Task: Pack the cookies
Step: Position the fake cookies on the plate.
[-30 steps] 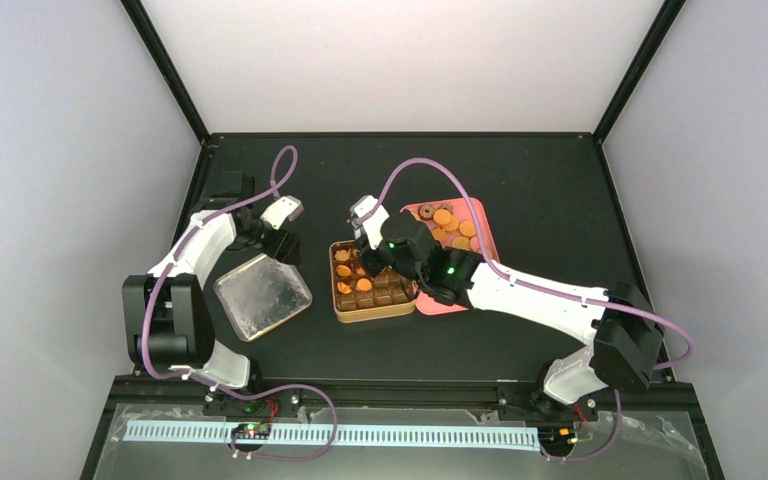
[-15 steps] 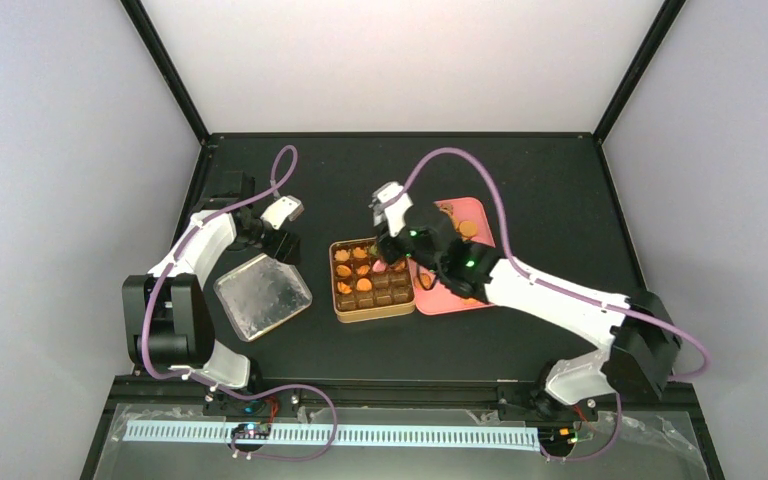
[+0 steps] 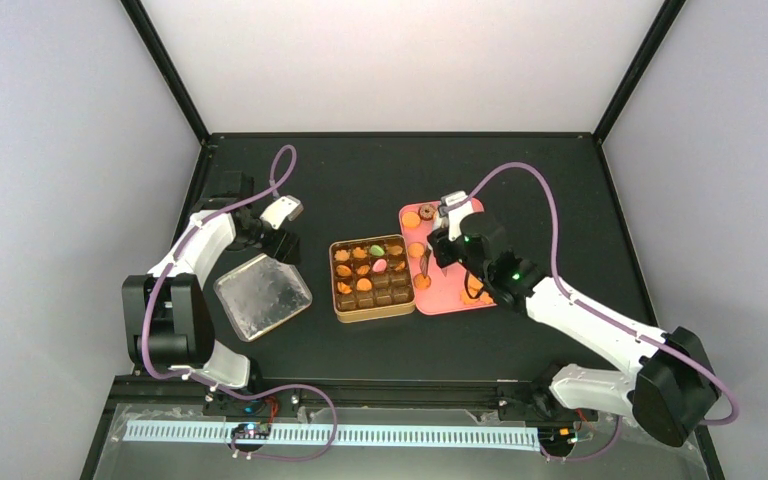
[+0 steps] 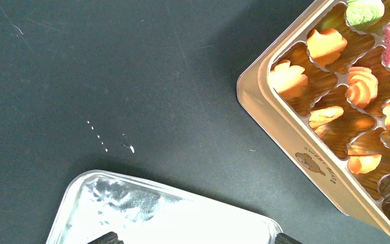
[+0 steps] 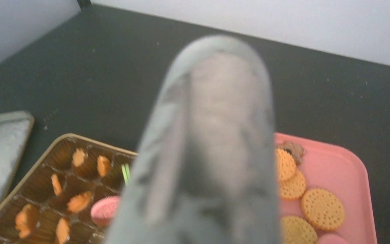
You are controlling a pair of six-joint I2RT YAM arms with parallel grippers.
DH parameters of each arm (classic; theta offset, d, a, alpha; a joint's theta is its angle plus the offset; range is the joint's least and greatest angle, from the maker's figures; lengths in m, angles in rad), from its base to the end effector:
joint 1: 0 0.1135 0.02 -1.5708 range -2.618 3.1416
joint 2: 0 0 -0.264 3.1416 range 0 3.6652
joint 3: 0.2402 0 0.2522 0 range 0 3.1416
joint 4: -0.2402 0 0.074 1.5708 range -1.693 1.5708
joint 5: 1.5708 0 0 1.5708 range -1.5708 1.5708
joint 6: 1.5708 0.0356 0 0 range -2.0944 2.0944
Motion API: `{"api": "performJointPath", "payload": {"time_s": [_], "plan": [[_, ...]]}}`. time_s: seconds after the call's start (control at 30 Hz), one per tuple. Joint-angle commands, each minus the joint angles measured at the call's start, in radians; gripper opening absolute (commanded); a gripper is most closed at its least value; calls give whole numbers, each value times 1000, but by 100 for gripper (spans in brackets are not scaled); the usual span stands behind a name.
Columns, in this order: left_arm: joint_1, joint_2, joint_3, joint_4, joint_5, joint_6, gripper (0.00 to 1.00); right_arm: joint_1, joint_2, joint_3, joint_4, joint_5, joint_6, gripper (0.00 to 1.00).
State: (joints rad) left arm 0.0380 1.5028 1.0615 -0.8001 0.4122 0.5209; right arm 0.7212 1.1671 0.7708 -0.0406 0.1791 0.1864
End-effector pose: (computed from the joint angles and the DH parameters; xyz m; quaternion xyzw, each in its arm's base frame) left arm 0.2840 -0.0035 0.2256 0.2635 0.9296 -0.1498 0.2099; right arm 0.2026 0.1697 0.2709 -0.1757 0.8230 0.1667 0.5138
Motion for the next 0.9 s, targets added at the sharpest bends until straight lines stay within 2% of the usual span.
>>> {"api": "performJointPath", "payload": {"time_s": [0.0,0.6,0.87], "plan": [[6,-13,35,-14,22,10,80,-12,1,-21,56,-7,28,38],[7,-16,41,-24,17,18,80,-18,143,-19,149,-12,12,38],[10,-19,40,-25,16,23,80,-16,181,-23,158,-72,23,37]]}}
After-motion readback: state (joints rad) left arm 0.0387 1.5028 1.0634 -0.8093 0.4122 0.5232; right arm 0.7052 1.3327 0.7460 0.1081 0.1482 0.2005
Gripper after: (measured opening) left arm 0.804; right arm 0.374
